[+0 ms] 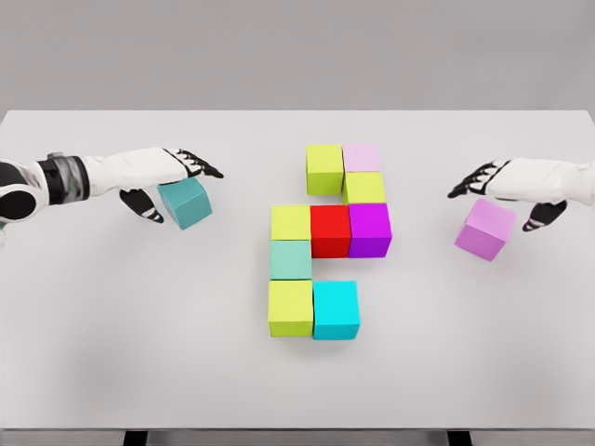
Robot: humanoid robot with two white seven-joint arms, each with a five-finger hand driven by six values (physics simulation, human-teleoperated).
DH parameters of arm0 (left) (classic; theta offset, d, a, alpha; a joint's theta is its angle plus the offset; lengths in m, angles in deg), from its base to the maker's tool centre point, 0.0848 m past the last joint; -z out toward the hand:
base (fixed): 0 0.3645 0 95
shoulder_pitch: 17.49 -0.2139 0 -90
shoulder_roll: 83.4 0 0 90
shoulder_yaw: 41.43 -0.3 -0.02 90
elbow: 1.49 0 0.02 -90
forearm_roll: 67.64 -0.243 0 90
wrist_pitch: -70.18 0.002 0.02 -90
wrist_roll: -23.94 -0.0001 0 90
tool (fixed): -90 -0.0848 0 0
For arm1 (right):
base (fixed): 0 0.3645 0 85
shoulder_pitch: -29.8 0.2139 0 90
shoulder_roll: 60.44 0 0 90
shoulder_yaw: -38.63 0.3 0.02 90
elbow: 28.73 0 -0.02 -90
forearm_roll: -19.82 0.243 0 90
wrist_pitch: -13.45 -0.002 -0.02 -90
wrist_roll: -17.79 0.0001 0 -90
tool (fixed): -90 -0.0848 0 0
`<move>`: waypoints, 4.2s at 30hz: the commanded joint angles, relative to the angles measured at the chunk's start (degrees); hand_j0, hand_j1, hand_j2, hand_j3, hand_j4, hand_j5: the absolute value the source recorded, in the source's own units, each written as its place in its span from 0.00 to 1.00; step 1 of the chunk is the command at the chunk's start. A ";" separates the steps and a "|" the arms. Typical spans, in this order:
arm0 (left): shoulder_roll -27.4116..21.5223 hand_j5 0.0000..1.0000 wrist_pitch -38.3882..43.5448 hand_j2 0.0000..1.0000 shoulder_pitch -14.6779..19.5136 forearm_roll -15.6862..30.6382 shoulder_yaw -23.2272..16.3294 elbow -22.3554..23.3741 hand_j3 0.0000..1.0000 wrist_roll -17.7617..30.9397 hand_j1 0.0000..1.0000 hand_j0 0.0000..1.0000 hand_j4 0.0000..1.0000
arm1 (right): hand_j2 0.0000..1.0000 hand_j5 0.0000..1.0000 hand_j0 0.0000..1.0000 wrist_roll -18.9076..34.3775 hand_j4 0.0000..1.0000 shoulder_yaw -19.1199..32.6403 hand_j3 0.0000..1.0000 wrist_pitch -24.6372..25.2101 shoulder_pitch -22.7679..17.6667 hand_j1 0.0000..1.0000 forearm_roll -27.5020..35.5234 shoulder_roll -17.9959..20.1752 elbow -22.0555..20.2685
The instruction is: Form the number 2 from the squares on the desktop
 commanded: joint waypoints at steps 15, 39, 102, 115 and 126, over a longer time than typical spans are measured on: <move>-0.06 1.00 -1.76 1.00 0.00 -0.25 -0.02 -0.14 1.00 0.22 1.00 1.00 1.00 | 1.00 1.00 1.00 -0.02 1.00 -1.67 1.00 0.14 0.17 1.00 -2.63 -1.09 -0.10; 0.29 0.53 -1.76 0.53 -0.62 -1.39 -0.02 1.53 0.53 0.66 0.53 0.53 0.53 | 0.92 0.92 0.92 -0.02 0.92 -3.95 0.92 0.14 0.09 0.92 -2.63 -0.21 -2.65; 12.51 0.37 38.69 0.37 -0.44 -1.21 -3.10 -12.36 0.37 -8.66 0.37 0.37 0.37 | 0.56 0.56 0.56 -1.71 0.56 -9.40 0.56 0.14 3.16 0.56 2.56 8.23 -19.00; 18.92 0.37 38.86 0.37 -0.26 -0.07 -2.31 -5.50 0.37 -11.91 0.37 0.37 0.37 | 0.53 0.53 0.53 -3.03 0.53 -27.85 0.53 0.14 15.11 0.53 9.94 12.89 -18.82; 19.80 0.35 39.30 0.35 -0.61 -0.07 -2.49 -4.62 0.35 -15.60 0.35 0.35 0.35 | 0.53 0.53 0.53 -3.12 0.53 -32.95 0.53 0.14 17.75 0.53 11.08 10.08 -19.44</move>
